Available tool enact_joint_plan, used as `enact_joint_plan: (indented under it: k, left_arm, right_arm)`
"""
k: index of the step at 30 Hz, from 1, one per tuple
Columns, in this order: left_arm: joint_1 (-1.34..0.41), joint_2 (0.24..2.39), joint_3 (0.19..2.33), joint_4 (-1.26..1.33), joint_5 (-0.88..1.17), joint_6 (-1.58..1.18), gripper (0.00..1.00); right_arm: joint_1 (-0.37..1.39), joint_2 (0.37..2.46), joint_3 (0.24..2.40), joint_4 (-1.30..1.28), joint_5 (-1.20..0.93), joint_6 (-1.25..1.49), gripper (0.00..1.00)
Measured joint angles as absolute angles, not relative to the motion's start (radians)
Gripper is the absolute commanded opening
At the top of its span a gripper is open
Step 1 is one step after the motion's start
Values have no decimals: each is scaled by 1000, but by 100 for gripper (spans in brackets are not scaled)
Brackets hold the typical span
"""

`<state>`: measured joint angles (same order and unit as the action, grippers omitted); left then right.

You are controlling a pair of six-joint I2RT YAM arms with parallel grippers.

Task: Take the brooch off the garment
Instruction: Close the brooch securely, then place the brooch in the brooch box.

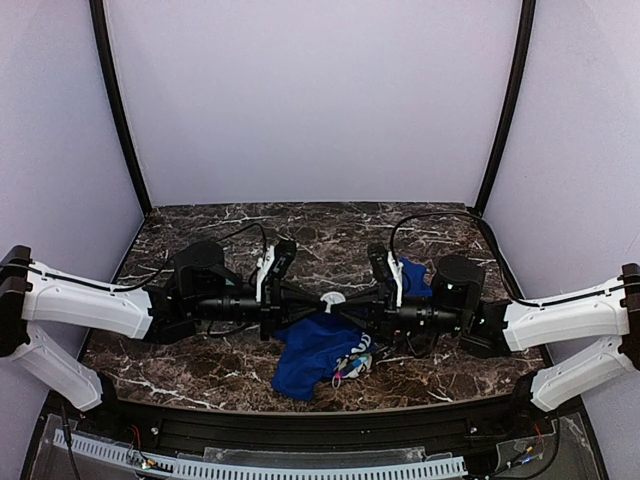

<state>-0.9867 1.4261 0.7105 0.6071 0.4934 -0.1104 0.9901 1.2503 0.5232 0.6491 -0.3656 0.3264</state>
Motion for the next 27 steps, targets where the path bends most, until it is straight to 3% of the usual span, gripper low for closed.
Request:
enact_joint_plan:
  k: [5,13,20,27]
  left_arm:
    - [-955,1411,682,583,481,-113,1]
    - [-907,1411,672,552,387,-148,1]
    - [-846,1403,665,435,135,-170,1]
    - [-801,1404,666,290,-120,-179,1]
  right_arm:
    - [905,1245,502,649,-362,299,43]
    - [884,1151,475,630,-334,240,69]
    - [881,1037,439,571,-161,205,83]
    - [855,972,407,521,-16,193,88]
